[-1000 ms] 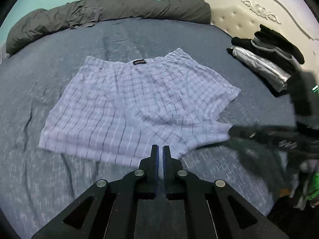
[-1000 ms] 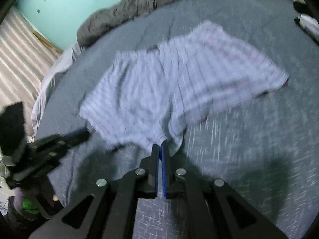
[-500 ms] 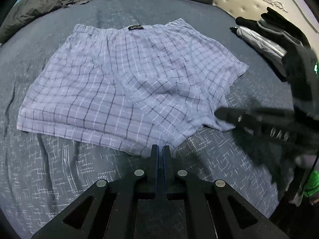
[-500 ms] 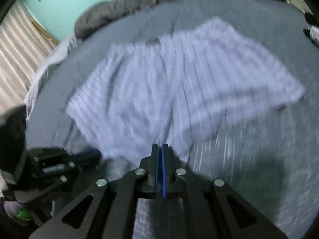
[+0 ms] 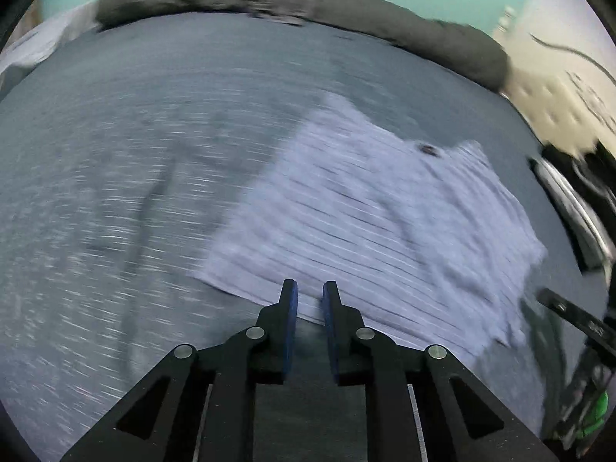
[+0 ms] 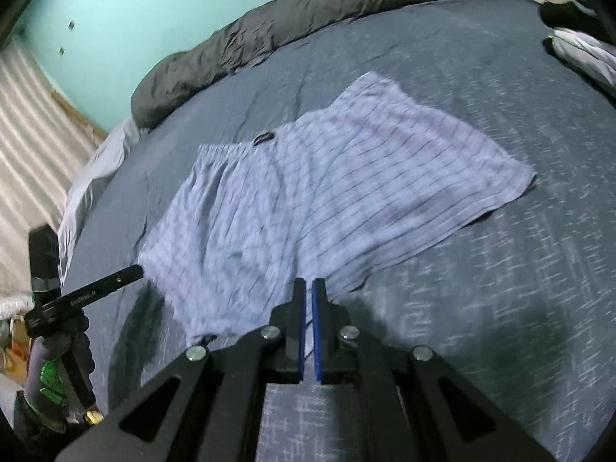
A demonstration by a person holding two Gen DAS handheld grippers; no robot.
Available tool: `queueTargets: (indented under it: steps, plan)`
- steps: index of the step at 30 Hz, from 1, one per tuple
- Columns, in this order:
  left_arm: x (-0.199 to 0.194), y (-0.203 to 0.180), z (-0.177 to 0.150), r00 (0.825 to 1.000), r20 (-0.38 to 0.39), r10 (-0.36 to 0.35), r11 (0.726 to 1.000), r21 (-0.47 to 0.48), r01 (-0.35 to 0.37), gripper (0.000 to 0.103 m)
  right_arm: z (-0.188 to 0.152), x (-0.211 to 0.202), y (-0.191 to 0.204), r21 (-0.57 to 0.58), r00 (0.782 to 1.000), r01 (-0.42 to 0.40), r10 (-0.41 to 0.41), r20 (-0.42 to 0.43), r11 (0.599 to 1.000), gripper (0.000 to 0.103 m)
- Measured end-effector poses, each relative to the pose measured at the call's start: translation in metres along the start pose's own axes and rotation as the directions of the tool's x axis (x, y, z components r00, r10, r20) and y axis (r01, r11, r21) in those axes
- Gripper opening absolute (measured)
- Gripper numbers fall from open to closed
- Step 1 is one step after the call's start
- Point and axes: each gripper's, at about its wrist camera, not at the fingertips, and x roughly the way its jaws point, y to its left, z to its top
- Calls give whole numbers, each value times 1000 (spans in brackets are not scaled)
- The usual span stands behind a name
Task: Fold clothes
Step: 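Open the left tool and regrasp the leg hem beside the right tool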
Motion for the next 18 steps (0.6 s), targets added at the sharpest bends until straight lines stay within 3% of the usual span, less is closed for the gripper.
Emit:
queueTargets:
  steps: [6,10,18]
  plan:
    - [2,33,9,999,12,50,997,-66,-49,27,4,1,-11,32,1000,1,-2,10,999,2]
    - [9,35,8,999,4,41,995,-86,-41,33,4,2,-11,29,1000,-5,5,7,1000,2]
    - [26,41,6,999,-36,34,993,-110,-37,34,3,6,-13,37,1000,-9,9,-2,999,2]
